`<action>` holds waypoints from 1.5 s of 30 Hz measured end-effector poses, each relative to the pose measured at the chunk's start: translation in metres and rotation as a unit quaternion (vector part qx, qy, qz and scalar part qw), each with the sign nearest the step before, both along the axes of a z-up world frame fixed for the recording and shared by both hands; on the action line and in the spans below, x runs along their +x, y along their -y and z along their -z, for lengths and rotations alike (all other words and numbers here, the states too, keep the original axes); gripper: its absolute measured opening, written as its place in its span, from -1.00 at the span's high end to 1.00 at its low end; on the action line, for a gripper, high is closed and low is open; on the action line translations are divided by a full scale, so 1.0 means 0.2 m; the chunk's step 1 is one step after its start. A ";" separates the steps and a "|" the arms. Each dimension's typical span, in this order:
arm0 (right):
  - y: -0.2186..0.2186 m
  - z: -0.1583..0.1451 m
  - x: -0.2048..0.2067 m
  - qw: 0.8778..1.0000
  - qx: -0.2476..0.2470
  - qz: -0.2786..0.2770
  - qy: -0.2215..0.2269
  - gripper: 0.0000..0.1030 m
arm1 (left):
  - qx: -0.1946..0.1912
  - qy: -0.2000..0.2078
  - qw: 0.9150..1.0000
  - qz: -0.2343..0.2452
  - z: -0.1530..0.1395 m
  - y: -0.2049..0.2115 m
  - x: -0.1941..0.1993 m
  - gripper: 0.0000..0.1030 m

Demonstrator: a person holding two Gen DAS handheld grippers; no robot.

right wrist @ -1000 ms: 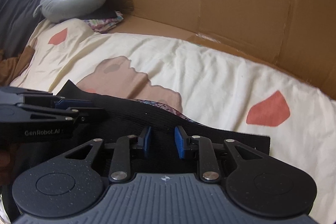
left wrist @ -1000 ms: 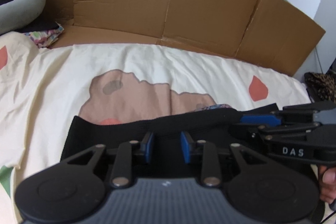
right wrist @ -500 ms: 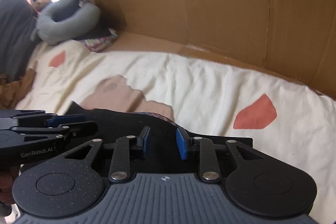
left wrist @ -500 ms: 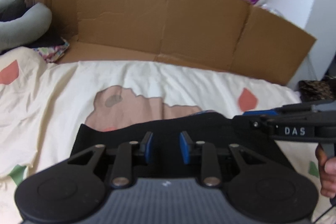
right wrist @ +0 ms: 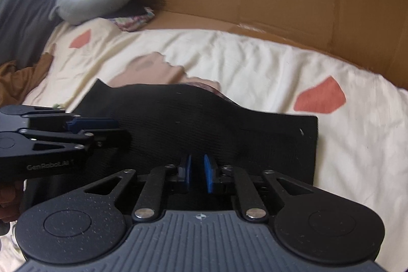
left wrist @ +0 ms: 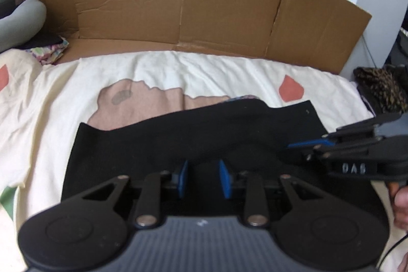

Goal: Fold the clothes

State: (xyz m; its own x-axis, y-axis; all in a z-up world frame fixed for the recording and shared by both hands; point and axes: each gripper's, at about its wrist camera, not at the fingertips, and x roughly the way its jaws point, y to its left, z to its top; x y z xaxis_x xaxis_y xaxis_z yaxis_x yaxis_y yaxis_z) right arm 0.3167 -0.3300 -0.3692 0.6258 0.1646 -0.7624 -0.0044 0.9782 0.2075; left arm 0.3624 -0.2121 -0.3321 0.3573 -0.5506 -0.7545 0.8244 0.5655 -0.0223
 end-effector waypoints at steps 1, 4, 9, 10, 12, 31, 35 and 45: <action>0.01 0.00 0.00 1.000 0.001 0.008 -0.001 0.88 | 0.002 0.000 1.000 -0.005 -0.01 0.00 0.01 0.47; 0.04 -0.04 -0.01 1.000 0.003 0.018 0.001 0.90 | 0.004 -0.002 1.000 -0.027 -0.05 -0.01 0.03 0.67; 0.06 -0.13 -0.09 1.000 0.022 0.006 0.017 0.92 | -0.010 -0.007 1.000 -0.018 -0.14 -0.09 0.01 0.67; 0.05 -0.15 -0.11 1.000 0.022 0.002 0.020 0.92 | -0.012 -0.009 1.000 -0.020 -0.16 -0.11 0.00 0.67; 0.04 -0.18 -0.14 0.999 0.022 -0.006 0.023 0.92 | -0.015 -0.016 1.000 -0.022 -0.19 -0.15 0.00 0.67; -0.17 -0.07 -0.49 0.999 0.016 -0.045 -0.027 0.89 | 0.020 -0.072 0.996 0.044 -0.05 -0.23 -0.40 0.64; -0.15 -0.05 -0.53 0.999 0.001 -0.034 -0.028 0.74 | 0.036 -0.056 0.997 0.034 -0.02 -0.25 -0.35 0.65; -0.02 -0.09 -0.67 1.000 -0.009 0.008 -0.026 0.72 | 0.049 -0.041 0.998 -0.006 -0.10 -0.40 -0.29 0.66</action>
